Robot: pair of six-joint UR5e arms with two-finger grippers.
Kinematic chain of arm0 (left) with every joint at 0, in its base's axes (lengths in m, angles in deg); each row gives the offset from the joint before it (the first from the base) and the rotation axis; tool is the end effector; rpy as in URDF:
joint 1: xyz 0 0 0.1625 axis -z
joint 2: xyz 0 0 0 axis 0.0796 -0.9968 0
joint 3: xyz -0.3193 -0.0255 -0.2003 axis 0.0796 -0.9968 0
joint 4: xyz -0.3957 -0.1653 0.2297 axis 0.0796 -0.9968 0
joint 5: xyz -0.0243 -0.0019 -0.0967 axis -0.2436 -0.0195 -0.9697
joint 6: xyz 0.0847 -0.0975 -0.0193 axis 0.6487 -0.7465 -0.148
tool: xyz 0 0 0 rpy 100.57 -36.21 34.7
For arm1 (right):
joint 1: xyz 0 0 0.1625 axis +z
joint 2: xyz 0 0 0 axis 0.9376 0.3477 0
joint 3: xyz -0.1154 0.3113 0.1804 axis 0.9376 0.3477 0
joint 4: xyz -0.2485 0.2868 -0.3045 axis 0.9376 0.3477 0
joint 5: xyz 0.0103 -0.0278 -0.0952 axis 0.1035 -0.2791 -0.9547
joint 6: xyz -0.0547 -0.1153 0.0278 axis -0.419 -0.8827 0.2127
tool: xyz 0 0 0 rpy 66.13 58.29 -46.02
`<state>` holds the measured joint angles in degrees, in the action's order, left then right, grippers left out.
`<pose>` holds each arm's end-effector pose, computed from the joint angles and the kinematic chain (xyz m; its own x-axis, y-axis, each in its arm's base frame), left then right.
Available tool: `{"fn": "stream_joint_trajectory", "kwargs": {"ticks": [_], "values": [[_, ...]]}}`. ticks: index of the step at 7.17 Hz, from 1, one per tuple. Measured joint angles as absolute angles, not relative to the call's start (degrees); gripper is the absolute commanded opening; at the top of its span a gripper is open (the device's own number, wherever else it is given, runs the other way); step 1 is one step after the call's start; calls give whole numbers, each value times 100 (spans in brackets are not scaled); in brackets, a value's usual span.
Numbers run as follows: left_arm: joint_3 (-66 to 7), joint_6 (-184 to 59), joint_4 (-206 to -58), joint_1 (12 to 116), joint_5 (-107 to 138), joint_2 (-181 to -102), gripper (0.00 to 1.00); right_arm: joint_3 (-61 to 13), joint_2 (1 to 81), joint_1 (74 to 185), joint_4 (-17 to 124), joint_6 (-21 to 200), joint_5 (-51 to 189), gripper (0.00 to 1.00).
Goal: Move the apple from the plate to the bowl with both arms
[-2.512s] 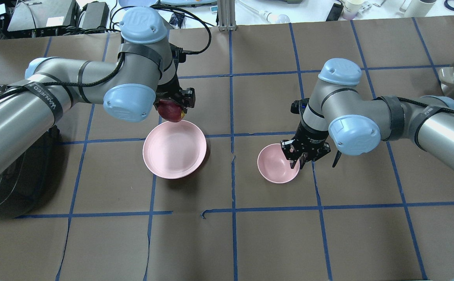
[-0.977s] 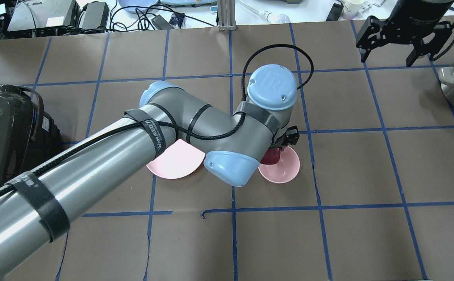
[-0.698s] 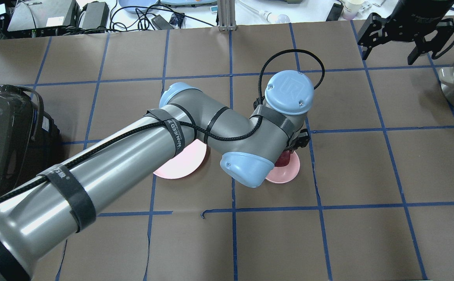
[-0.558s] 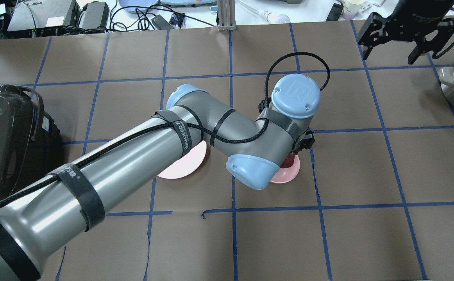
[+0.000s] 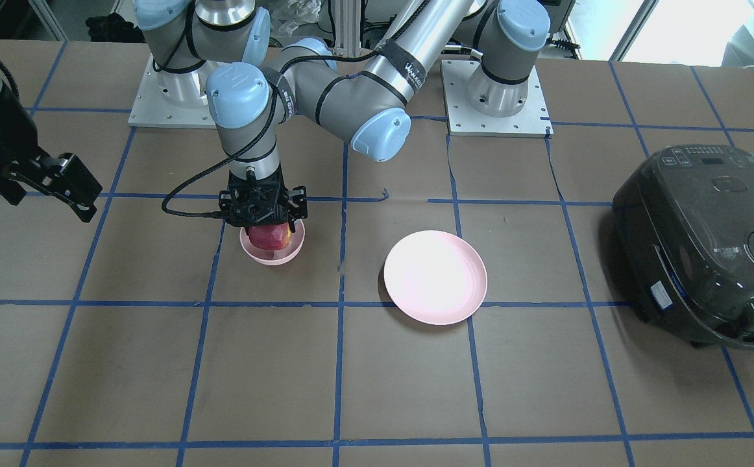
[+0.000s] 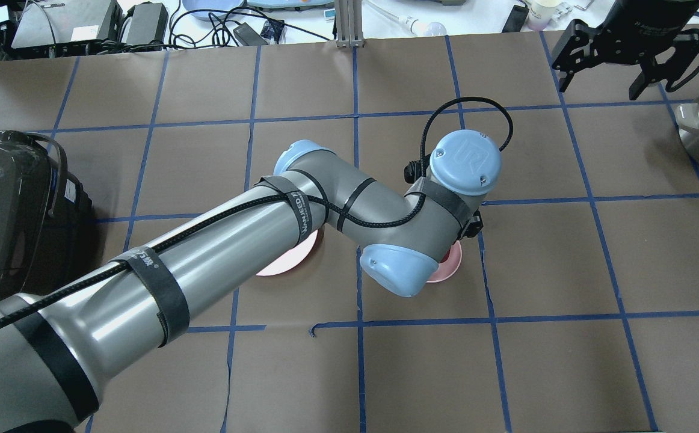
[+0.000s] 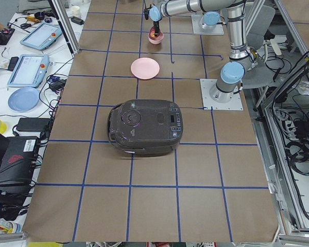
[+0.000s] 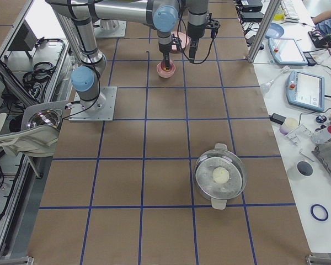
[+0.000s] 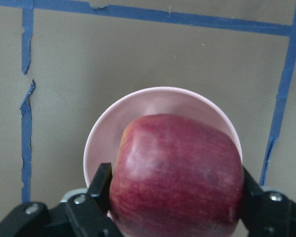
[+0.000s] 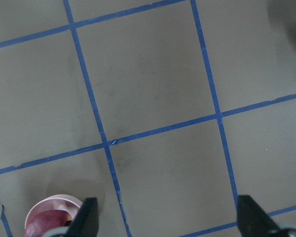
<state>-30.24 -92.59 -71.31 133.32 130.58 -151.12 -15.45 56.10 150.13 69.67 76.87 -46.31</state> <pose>-0.5315 -0.4614 0.1287 -0.9947 -0.1030 -0.0020 -0.1025 0.9915 -0.0801 0.0262 -0.6227 0.4140 -0.9713 0.2358 0.0294 0.2340 0.9707 -0.0545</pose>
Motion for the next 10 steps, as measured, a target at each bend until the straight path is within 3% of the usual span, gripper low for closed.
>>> {"fn": "stream_joint_trajectory", "kwargs": {"ticks": [1, 6, 10], "values": [[-3039, -9252, -7060, 13333, 13096, -15112, 100, -1554, 5616, 15016, 6969, 7689, -4632, 100], [-3119, -9272, -6880, 13220, 13053, -14867, 100, -1560, 5625, 15000, 6978, 7681, -4657, 100], [-3065, -8578, -7337, 12524, 12879, -14311, 100, -1554, 5638, 15007, 6965, 7612, -4641, 100]]}}
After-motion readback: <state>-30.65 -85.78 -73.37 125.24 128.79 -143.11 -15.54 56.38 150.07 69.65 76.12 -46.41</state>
